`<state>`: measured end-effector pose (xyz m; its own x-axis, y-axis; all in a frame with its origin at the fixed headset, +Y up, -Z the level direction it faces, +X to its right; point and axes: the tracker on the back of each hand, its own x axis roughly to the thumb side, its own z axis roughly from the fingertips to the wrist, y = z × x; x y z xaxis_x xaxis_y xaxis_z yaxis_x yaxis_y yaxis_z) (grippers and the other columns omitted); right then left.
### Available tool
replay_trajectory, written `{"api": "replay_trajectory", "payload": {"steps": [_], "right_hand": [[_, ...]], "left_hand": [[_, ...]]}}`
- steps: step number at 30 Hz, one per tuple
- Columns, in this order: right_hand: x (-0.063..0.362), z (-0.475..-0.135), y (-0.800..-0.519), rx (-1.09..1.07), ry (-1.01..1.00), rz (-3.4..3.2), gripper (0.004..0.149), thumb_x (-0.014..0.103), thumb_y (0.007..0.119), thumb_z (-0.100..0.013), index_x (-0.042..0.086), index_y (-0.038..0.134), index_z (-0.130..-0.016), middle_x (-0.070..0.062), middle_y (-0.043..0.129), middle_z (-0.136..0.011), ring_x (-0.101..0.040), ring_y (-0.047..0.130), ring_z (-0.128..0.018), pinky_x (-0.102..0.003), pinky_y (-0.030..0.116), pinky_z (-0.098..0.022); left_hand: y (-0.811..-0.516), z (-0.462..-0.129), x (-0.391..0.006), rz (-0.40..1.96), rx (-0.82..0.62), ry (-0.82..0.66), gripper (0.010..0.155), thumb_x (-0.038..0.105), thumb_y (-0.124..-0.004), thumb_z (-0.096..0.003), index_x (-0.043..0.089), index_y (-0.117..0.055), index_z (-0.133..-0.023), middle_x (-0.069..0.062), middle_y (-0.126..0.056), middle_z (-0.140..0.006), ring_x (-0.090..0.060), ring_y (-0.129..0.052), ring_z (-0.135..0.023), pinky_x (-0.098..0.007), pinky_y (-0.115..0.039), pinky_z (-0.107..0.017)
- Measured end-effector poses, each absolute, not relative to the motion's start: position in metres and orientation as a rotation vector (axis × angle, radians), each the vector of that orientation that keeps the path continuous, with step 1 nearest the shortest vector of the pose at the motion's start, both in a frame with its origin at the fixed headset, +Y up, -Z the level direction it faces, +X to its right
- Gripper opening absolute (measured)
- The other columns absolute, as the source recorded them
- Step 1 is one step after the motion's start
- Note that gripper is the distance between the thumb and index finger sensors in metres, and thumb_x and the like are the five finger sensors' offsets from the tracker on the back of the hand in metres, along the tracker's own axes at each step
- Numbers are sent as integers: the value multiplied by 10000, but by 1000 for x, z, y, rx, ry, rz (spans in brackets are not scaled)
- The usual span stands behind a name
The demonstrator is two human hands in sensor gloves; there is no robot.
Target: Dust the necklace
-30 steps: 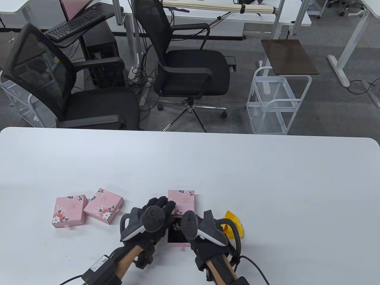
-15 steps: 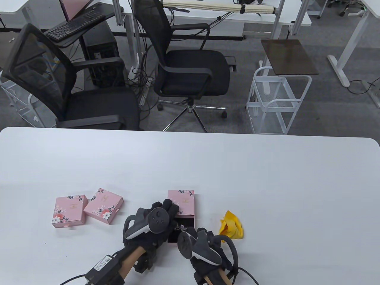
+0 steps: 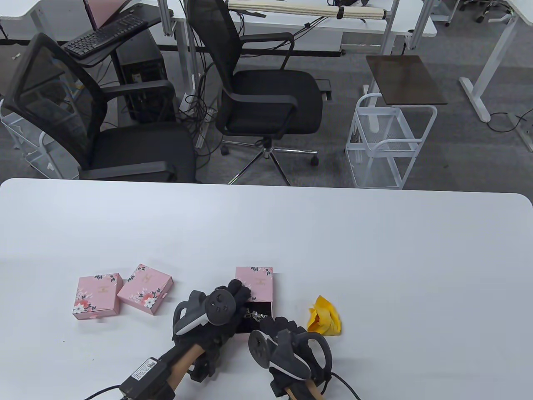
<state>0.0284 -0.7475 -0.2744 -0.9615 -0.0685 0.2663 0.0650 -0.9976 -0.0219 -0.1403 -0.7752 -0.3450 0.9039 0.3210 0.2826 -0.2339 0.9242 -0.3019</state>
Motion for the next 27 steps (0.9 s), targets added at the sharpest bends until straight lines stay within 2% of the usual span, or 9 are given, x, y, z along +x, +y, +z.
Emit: {"api": "replay_trajectory", "payload": {"steps": [7,13,22,27], "right_hand": [[26,-278,-758,-384,51,-3044,446,341,821,-601,155,668,-976,-204,801,-918,-357,920,-642,-447,801,-492],[16,-285,-758,-356,158,-2965,687,427,833,-580,70,511,-1071,-286,614,-1051,-413,848,-739,-479,759,-546],[9,-319,-754,-216,33,-3031,811,439,842,-575,50,417,-1146,-329,519,-1097,-477,777,-809,-523,716,-588],[11,-336,-755,-134,-34,-3093,753,438,835,-582,115,459,-1149,-327,534,-1101,-487,779,-815,-533,712,-592]], "left_hand": [[-775,-347,-141,307,-284,-341,553,410,-556,-626,308,-441,-1158,18,-321,-1263,-331,-426,-1119,-620,-494,-773],[-774,-348,-143,329,-287,-341,548,407,-554,-626,307,-453,-1156,20,-326,-1262,-332,-432,-1117,-621,-498,-770],[-775,-348,-146,354,-304,-352,553,415,-548,-626,317,-440,-1159,29,-310,-1265,-331,-415,-1121,-627,-481,-773],[-775,-349,-147,369,-313,-355,548,416,-546,-626,325,-448,-1158,36,-310,-1265,-330,-405,-1122,-627,-473,-775]]}}
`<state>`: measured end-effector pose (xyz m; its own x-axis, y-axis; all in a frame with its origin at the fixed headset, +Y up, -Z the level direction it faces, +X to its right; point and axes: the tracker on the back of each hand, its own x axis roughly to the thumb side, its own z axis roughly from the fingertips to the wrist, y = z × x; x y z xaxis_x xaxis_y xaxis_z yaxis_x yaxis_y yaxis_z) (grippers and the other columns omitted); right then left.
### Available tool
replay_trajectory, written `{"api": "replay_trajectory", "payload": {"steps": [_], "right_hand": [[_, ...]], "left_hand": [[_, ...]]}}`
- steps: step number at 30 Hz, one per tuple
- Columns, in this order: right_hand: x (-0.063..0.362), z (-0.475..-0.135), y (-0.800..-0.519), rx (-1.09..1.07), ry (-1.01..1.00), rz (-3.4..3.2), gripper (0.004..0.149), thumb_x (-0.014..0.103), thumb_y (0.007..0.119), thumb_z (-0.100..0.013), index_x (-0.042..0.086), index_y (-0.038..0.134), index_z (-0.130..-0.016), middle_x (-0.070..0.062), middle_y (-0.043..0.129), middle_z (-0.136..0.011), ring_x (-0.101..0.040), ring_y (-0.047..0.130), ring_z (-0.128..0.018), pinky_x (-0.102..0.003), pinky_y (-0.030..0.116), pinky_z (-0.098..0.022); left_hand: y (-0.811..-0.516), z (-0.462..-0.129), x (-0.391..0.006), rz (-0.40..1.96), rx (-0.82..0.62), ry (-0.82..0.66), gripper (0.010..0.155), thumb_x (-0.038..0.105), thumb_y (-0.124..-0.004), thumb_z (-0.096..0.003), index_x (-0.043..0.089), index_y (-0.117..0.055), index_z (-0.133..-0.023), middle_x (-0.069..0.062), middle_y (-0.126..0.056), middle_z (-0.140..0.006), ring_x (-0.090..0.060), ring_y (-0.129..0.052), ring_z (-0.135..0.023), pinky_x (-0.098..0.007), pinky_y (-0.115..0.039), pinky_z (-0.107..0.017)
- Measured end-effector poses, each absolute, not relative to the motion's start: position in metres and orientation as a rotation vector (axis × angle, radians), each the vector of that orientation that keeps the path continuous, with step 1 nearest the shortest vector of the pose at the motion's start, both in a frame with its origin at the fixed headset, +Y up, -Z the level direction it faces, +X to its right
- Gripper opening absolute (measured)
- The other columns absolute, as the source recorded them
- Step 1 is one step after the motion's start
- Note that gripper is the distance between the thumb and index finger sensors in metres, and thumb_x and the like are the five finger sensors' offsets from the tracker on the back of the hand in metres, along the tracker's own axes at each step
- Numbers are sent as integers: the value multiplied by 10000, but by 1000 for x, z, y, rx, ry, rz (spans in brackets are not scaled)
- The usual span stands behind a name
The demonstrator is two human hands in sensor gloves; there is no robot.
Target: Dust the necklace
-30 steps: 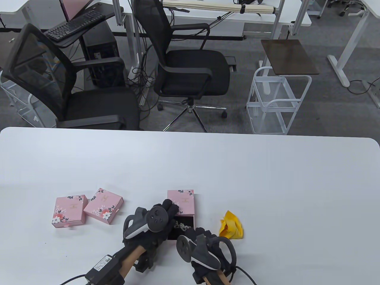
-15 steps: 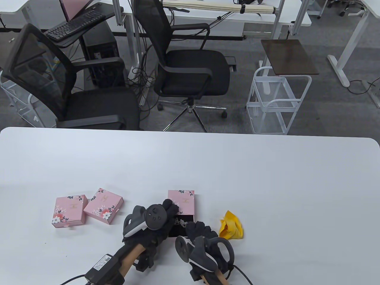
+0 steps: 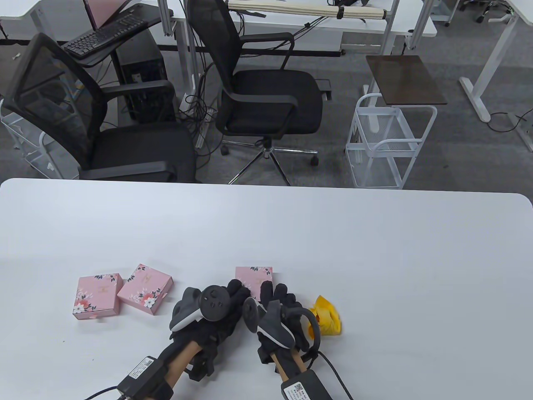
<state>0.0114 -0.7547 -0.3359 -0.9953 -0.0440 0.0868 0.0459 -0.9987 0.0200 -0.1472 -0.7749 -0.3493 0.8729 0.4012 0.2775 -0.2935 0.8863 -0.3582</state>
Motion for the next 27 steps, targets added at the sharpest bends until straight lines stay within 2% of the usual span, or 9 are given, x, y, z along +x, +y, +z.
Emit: {"api": "replay_trajectory", "payload": {"steps": [7,11,13,15,19,24,27], "right_hand": [[9,-349,-759,-118,82,-3078,635,421,839,-567,145,564,-1069,-242,730,-986,-437,867,-730,-521,747,-568],[10,-350,-752,-133,-7,-3045,604,408,815,-590,161,564,-1080,-230,745,-991,-439,861,-745,-540,735,-586],[14,-351,-743,-125,-157,-3067,631,431,788,-605,170,528,-1118,-279,664,-1055,-483,805,-802,-575,695,-617],[17,-353,-732,-115,-311,-3110,726,486,723,-625,133,407,-1176,-333,525,-1115,-527,721,-859,-603,645,-648],[12,-358,-722,-70,-244,-3272,752,511,638,-648,85,335,-1189,-379,434,-1131,-587,637,-893,-638,605,-662],[-6,-369,-731,45,-411,-3445,848,549,602,-654,23,207,-1190,-465,211,-1136,-710,422,-928,-735,460,-691],[-18,-375,-745,98,-552,-3367,955,606,585,-640,-26,106,-1171,-511,92,-1109,-780,303,-913,-773,394,-690]], "left_hand": [[-775,-348,-147,357,-313,-359,547,417,-545,-626,332,-443,-1157,38,-302,-1266,-334,-401,-1121,-628,-470,-776],[-775,-348,-147,352,-326,-361,554,429,-546,-626,346,-427,-1161,50,-280,-1269,-348,-369,-1122,-629,-446,-782],[-772,-348,-151,342,-309,-347,571,449,-568,-622,347,-417,-1163,52,-250,-1265,-354,-349,-1120,-625,-433,-784],[-761,-346,-157,373,-249,-331,586,458,-580,-621,342,-397,-1165,32,-243,-1264,-378,-342,-1112,-623,-426,-786],[-737,-336,-170,452,-155,-317,608,469,-590,-620,314,-385,-1171,6,-258,-1266,-409,-339,-1100,-625,-423,-782],[-720,-314,-195,531,-87,-270,628,492,-585,-625,307,-356,-1180,-21,-250,-1272,-433,-336,-1093,-635,-411,-779],[-713,-305,-209,568,-16,-269,635,500,-603,-621,308,-373,-1180,-26,-233,-1270,-446,-338,-1089,-642,-406,-776]]}}
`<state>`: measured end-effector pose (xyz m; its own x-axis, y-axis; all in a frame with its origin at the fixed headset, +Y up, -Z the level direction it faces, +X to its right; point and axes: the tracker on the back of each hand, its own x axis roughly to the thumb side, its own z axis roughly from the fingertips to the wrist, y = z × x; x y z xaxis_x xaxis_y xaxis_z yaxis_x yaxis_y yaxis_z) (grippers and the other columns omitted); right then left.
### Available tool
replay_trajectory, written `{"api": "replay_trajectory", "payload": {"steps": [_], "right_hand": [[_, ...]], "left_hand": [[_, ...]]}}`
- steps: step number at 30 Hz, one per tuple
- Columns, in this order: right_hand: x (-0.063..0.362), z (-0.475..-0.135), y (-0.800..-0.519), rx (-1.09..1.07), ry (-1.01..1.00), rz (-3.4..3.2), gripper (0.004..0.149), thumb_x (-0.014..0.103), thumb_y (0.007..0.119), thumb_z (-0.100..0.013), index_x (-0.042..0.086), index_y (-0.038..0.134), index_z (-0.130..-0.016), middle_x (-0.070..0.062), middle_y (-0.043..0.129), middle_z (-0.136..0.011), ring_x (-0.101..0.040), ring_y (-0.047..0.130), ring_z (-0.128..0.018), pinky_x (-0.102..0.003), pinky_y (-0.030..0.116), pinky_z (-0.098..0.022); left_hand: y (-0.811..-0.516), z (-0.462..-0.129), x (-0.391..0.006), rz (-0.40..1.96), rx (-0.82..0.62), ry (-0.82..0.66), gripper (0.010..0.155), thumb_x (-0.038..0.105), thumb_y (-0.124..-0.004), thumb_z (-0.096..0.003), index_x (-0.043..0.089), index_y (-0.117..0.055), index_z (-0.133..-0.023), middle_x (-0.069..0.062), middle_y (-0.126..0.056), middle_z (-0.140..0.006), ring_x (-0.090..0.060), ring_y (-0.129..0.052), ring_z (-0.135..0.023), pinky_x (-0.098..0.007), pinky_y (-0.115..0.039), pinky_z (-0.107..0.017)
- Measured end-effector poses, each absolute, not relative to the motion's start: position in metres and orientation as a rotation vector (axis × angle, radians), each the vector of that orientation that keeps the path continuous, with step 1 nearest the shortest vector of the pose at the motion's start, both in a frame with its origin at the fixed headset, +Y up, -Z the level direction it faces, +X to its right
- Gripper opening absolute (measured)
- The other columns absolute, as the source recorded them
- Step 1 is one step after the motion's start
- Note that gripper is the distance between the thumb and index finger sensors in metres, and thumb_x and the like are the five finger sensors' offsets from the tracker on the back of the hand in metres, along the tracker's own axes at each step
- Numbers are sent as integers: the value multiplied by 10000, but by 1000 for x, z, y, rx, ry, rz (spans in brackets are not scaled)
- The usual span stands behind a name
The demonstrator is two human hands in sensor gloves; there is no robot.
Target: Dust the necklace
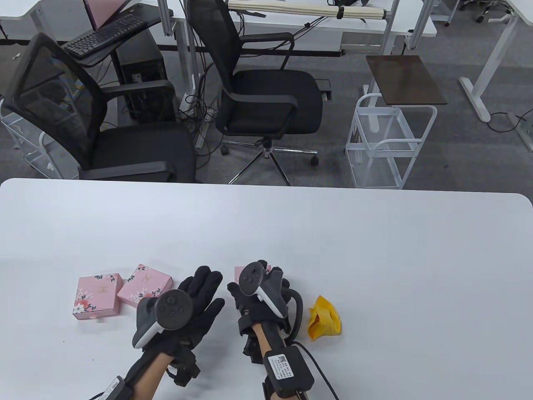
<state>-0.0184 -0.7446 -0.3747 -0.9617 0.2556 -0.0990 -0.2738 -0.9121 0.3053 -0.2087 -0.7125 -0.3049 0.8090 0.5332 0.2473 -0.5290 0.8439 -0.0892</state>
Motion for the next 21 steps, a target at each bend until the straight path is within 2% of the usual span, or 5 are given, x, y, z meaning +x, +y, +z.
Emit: {"api": "replay_trajectory", "payload": {"steps": [4,5,10,14,21], "right_hand": [[-28,-378,-761,-173,619,2893,1026,604,609,-642,-93,32,-1127,-569,138,-1075,-803,372,-882,-784,422,-673],[-28,-378,-761,-172,616,2898,1023,608,596,-654,-99,18,-1116,-575,140,-1064,-797,402,-878,-773,452,-669],[-29,-380,-757,-192,480,2934,1010,585,699,-662,-107,134,-1133,-568,285,-1062,-750,577,-835,-688,606,-632],[-15,-384,-744,-174,443,2874,1003,555,727,-658,-124,156,-1127,-565,276,-1062,-767,558,-828,-692,611,-626],[77,-393,-697,-334,268,2847,991,550,732,-653,-100,164,-1139,-546,258,-1081,-757,537,-850,-695,597,-638]], "left_hand": [[-702,-299,-220,613,51,-247,635,507,-601,-620,309,-379,-1181,-43,-223,-1269,-443,-357,-1088,-635,-425,-777],[-702,-299,-222,632,51,-243,633,508,-599,-621,311,-379,-1181,-57,-217,-1267,-444,-358,-1087,-635,-426,-776],[-712,-301,-234,694,23,-200,633,505,-601,-621,298,-389,-1180,-77,-219,-1263,-461,-367,-1075,-636,-434,-769],[-715,-301,-235,705,14,-192,632,502,-602,-622,292,-392,-1180,-87,-225,-1261,-467,-368,-1072,-635,-434,-768],[-721,-304,-234,676,-4,-186,621,500,-606,-620,300,-416,-1176,-62,-259,-1266,-469,-377,-1071,-635,-439,-768]]}}
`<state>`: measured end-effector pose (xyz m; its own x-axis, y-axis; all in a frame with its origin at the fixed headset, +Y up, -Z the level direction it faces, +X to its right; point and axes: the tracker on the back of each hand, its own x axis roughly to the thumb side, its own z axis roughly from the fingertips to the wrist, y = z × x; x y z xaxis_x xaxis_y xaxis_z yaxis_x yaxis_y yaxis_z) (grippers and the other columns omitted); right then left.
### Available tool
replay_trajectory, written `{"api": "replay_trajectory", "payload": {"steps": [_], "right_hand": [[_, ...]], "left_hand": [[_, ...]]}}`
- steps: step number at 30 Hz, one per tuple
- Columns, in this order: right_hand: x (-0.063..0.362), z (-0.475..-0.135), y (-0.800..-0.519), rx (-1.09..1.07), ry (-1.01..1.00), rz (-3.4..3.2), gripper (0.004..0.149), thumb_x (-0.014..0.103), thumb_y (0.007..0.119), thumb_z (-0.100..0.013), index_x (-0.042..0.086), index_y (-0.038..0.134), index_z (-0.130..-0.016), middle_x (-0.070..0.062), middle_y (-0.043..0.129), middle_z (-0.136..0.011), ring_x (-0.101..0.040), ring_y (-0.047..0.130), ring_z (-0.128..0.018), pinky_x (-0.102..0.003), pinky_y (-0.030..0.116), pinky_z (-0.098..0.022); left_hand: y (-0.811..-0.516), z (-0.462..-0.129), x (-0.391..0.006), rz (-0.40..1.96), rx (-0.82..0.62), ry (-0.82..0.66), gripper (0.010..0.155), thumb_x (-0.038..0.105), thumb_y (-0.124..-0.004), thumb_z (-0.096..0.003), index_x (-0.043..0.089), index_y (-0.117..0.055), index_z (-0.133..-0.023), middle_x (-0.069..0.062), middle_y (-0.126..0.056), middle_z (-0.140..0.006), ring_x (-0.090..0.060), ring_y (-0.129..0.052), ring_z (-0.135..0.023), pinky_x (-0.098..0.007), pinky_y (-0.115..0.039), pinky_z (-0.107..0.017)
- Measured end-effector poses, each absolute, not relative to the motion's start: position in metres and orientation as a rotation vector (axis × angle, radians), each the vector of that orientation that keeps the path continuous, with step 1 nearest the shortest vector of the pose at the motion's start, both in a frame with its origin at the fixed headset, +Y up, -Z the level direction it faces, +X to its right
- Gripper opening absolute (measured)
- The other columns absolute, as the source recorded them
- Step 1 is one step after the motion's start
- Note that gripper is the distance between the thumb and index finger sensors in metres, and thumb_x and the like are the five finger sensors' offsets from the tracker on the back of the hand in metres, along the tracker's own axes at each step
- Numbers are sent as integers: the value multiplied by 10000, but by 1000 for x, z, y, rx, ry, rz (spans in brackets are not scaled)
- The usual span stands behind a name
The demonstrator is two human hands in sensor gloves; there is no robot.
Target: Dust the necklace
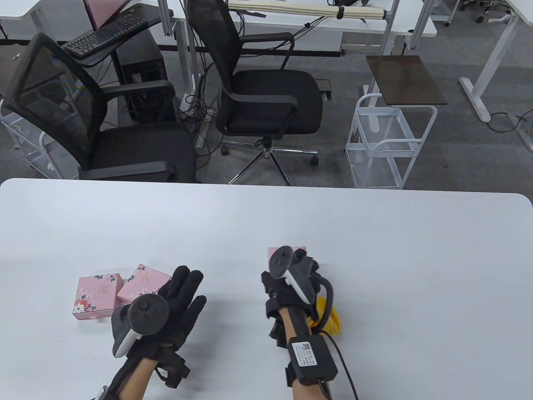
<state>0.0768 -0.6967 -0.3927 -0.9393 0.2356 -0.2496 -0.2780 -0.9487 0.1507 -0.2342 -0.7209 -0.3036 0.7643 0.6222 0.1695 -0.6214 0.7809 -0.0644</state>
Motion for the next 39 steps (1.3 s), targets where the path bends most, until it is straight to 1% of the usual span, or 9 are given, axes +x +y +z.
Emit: {"api": "replay_trajectory", "payload": {"steps": [3,7,10,15,23,28,34,36,39], "right_hand": [[133,-390,-691,-433,222,2829,988,548,744,-647,-91,176,-1143,-534,259,-1089,-752,530,-859,-692,595,-642],[189,-380,-710,-548,174,2881,987,558,757,-631,-76,204,-1145,-519,280,-1097,-742,551,-858,-678,614,-643],[217,-370,-727,-617,176,2827,986,558,765,-627,-72,211,-1147,-513,283,-1101,-740,555,-859,-682,612,-645],[239,-363,-744,-650,230,2788,988,554,765,-628,-72,203,-1147,-504,267,-1110,-741,531,-875,-687,598,-656],[240,-364,-759,-621,294,2799,966,553,751,-631,-44,202,-1156,-493,260,-1124,-745,509,-906,-718,557,-673],[239,-364,-752,-610,355,2826,981,546,741,-623,-52,175,-1158,-489,166,-1134,-759,360,-940,-765,453,-689],[225,-355,-718,-557,98,2947,934,554,692,-628,-59,224,-1155,-484,230,-1129,-742,381,-944,-750,479,-684],[210,-347,-699,-440,-37,2898,890,540,688,-635,-51,274,-1157,-468,288,-1133,-720,450,-934,-733,505,-681],[183,-334,-686,-261,-66,2826,825,517,681,-646,-33,341,-1159,-445,367,-1135,-697,505,-929,-715,532,-679]], "left_hand": [[-724,-306,-235,682,-15,-176,618,500,-605,-619,301,-421,-1174,-59,-274,-1267,-466,-381,-1070,-633,-443,-767],[-727,-305,-232,655,-26,-182,614,499,-608,-619,297,-433,-1172,-62,-295,-1266,-470,-389,-1067,-632,-450,-765],[-728,-306,-232,647,-27,-177,610,498,-608,-619,301,-438,-1171,-46,-309,-1267,-467,-389,-1068,-631,-449,-766],[-731,-306,-231,634,-42,-173,602,495,-610,-619,298,-461,-1168,-44,-326,-1266,-472,-390,-1064,-627,-456,-764],[-739,-312,-230,609,-104,-161,612,503,-607,-619,296,-444,-1172,-58,-301,-1267,-479,-364,-1063,-626,-442,-769],[-739,-311,-229,607,-107,-160,616,504,-607,-619,294,-440,-1174,-66,-298,-1266,-482,-360,-1063,-627,-440,-768],[-738,-311,-231,613,-102,-152,623,506,-608,-619,290,-431,-1176,-78,-294,-1265,-482,-355,-1063,-629,-436,-769],[-738,-311,-231,610,-96,-149,631,510,-616,-617,286,-429,-1176,-87,-292,-1265,-481,-354,-1064,-629,-435,-769],[-738,-311,-231,588,-101,-147,677,532,-665,-603,277,-418,-1180,-127,-294,-1261,-482,-352,-1064,-634,-433,-769]]}}
